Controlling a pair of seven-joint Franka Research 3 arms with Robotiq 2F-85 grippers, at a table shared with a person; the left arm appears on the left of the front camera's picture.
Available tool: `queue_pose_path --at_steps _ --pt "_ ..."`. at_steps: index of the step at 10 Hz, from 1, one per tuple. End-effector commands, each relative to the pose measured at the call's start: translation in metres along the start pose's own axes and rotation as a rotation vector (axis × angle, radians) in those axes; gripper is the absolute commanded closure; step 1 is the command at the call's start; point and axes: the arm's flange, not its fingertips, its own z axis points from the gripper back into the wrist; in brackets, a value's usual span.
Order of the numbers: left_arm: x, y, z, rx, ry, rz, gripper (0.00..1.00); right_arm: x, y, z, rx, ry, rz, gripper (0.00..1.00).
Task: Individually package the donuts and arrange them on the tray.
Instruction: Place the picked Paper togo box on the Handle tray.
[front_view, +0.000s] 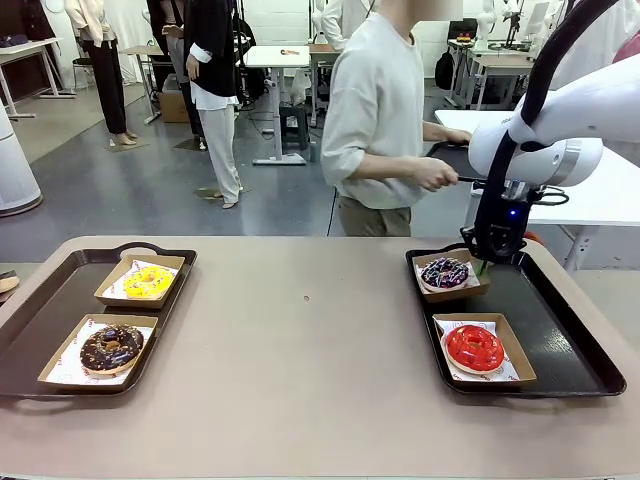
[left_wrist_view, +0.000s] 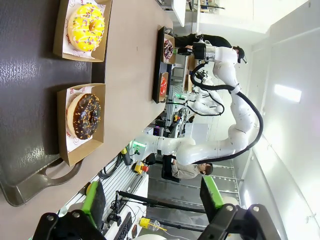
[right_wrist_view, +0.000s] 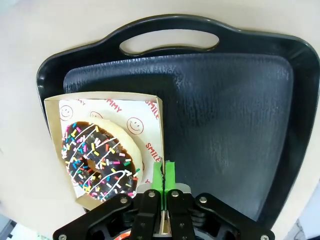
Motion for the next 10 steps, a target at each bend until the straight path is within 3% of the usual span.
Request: queue_pose_path --at_steps 1,2,3,4,5,9,10 --pt "-0.0023 -0.0006 -0.0005 0.006 -0.006 -0.001 0.0 0.008 0.0009 0.0021 -0.006 -0.008 0.017 0.72" --pt "-0.0023 -0.0006 -0.0005 0.006 -0.006 -0.001 0.0 0.0081 0.0002 0.0015 -0.008 0.002 0.022 0.39" --pt "-0.0023 -0.0006 -0.0005 0.006 -0.006 -0.001 0.0 0.0082 0.0003 0.0018 -0.006 0.002 0.019 0.12" --pt "-0.0023 -0.0006 -0.0005 0.006 -0.006 -0.001 0.0 0.0082 -0.0001 0.0027 -0.001 0.0 0.013 0.35" --pt "-0.0023 -0.0006 -0.0005 0.006 -0.006 -0.001 0.0 0.0077 -0.0003 0.003 0.001 0.001 0.012 0.0" --pt "-0.0023 -0.0006 -0.0005 0.006 -0.006 -0.001 0.0 0.0068 -0.0015 0.002 0.013 0.018 0.002 0.0" --pt "-0.0023 -0.0006 -0.0005 0.006 -0.006 -0.001 0.0 0.0056 -0.0013 0.003 0.016 0.019 0.006 0.13"
